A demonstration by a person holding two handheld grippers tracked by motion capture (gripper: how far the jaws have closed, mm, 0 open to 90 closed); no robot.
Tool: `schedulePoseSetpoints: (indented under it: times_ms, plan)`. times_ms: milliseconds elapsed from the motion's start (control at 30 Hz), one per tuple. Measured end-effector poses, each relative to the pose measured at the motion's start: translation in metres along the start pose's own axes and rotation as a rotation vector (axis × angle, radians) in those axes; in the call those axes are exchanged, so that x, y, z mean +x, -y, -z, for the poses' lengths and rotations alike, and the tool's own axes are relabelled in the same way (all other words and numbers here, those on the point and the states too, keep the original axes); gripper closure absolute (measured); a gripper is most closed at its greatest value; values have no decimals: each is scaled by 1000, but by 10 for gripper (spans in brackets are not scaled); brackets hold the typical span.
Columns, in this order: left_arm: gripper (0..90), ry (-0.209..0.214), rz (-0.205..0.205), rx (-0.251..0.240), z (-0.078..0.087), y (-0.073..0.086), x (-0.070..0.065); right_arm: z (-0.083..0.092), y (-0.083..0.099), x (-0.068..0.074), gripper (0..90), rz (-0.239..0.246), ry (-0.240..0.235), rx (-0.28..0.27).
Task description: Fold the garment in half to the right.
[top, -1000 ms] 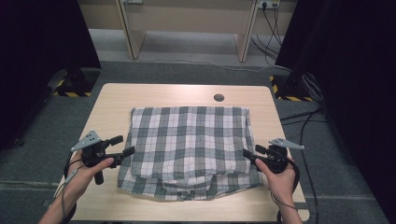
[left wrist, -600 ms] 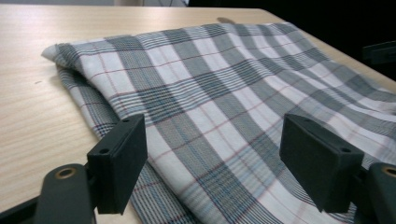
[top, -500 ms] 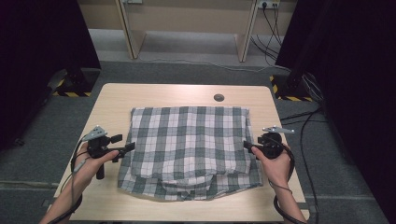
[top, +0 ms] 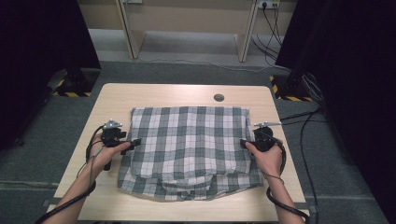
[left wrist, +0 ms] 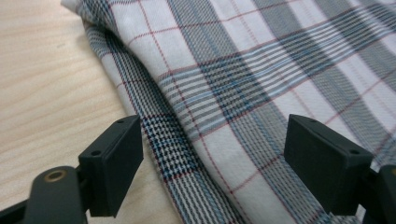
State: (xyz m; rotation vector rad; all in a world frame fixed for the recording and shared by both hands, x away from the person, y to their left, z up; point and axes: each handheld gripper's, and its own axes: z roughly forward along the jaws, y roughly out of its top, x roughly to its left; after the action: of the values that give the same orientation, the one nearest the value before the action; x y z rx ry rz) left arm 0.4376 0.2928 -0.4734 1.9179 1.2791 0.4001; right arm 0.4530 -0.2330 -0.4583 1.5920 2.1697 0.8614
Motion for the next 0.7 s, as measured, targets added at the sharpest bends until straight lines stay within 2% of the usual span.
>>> schedulePoseSetpoints:
  times_ms: [133, 200, 333, 433, 533, 633, 700]
  plan:
    - [192, -20, -3, 22, -6, -2, 3, -6, -2, 3, 328, 21, 11, 18]
    - [194, -35, -10, 32, -7, -3, 4, -8, -3, 4, 332, 44, 26, 10]
    - [211, -45, -18, 57, -11, -4, 4, -9, -4, 7, 376, 57, 34, 6]
    - [226, -58, -44, 58, -13, -5, 3, -10, -4, 8, 401, 61, 34, 0]
    - [324, -82, -45, 63, -12, -7, 0, -11, -3, 8, 456, 57, 25, -24]
    - [508, -82, -20, 59, -12, -8, -3, -11, -2, 10, 537, 56, 14, -43]
    - [625, -65, 2, 56, -12, -9, -4, -12, -1, 11, 600, 52, 2, -51]
